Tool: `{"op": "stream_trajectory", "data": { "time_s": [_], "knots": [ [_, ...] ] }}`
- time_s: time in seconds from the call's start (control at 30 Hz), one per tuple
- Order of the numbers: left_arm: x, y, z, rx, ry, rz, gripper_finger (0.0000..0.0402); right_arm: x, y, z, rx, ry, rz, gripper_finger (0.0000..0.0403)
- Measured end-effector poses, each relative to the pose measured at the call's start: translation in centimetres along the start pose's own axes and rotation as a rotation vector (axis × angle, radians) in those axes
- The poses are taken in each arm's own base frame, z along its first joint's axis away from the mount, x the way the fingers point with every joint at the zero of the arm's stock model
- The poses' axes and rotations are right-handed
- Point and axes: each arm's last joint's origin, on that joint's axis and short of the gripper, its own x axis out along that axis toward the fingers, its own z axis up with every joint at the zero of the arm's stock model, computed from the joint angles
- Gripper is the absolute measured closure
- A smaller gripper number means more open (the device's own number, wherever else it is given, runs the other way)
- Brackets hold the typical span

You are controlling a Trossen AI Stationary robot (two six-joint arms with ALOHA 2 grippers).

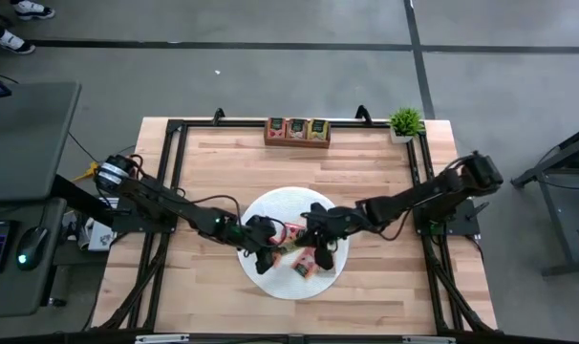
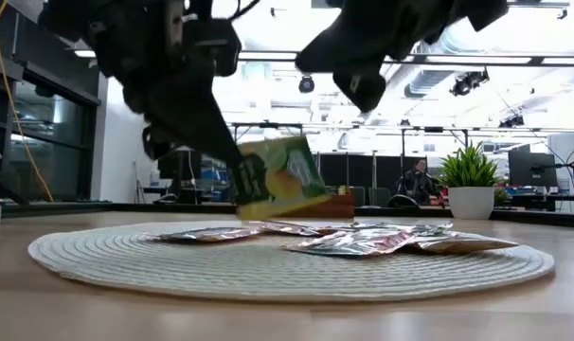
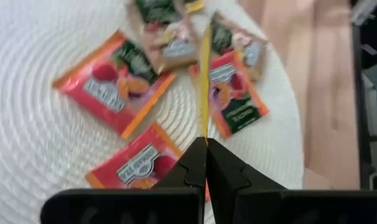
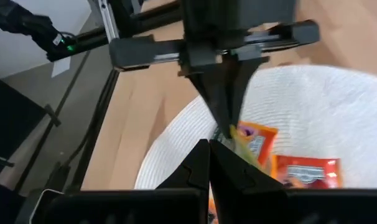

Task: Pick & Place Tea
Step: Put the yellow tea bag into the right section of the wooden organizer

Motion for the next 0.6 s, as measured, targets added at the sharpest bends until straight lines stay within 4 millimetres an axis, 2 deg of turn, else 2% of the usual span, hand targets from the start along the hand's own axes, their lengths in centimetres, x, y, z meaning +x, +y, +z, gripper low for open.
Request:
{"op": "stream_trajectory", "data": {
  "time_s": [0.1,0.27,0.47,0.6],
  "knots": [
    [-0.3,-0.1,0.2,0.06,-0.007,-0.007,0.0401,-1.0,-0.1,0.7,-0.004,-0.009,-0.009,0.0397],
    [-0.8,-0.6,0.8,0.139,-0.009,-0.013,0.0401,-1.4,-0.8,1.0,-0.015,0.02,0.021,0.0365],
    [-1.6,-2.0,2.7,0.232,0.009,0.007,0.0401,-1.4,-1.4,0.8,-0.003,0.069,0.049,0.0289],
    [-2.0,-2.2,3.8,0.268,0.02,0.036,0.0401,-1.4,-1.4,0.7,-0.001,0.08,0.034,0.0233]
  ]
}}
